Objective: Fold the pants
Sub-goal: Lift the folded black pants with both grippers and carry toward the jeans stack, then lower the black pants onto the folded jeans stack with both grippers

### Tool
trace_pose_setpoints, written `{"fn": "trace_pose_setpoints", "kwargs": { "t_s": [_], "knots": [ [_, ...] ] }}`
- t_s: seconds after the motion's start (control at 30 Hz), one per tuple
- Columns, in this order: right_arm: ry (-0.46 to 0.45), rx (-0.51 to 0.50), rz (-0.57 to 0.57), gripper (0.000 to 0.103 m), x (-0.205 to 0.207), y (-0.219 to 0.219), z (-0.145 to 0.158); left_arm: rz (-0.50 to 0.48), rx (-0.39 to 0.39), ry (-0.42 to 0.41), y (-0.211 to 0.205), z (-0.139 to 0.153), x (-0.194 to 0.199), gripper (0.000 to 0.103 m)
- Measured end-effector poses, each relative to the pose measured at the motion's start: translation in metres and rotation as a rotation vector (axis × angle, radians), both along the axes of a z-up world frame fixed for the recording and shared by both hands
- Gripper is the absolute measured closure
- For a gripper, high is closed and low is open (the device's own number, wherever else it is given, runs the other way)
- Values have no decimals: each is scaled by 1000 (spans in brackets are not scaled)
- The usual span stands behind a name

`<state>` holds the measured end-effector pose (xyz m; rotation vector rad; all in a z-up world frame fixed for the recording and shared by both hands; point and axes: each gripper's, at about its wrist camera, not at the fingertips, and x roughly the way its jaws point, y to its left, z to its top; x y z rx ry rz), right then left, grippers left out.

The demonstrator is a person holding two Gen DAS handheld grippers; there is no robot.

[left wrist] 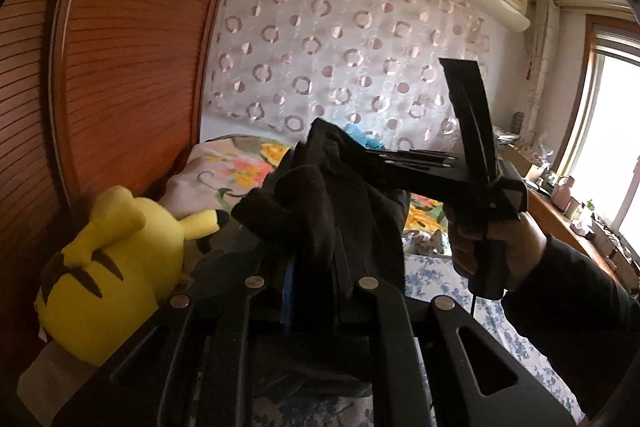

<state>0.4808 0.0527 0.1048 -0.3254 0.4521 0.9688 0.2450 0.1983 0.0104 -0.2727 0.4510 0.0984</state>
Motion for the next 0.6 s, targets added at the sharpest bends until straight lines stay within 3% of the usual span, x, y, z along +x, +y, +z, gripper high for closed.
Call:
{"fn": "trace_pose_setpoints", "kwargs": {
  "t_s": [0.13,0.27,0.6],
  "knots": [
    [27,13,-23,94,12,1,-2,15,10,24,2,-4,-1,85],
    [10,30,-50,93,9,-6,3,-4,18,29,4,-4,1,56],
    [48,31,-50,92,-24,-47,-10,12,82,79,-5,-10,0,55]
  ]
}}
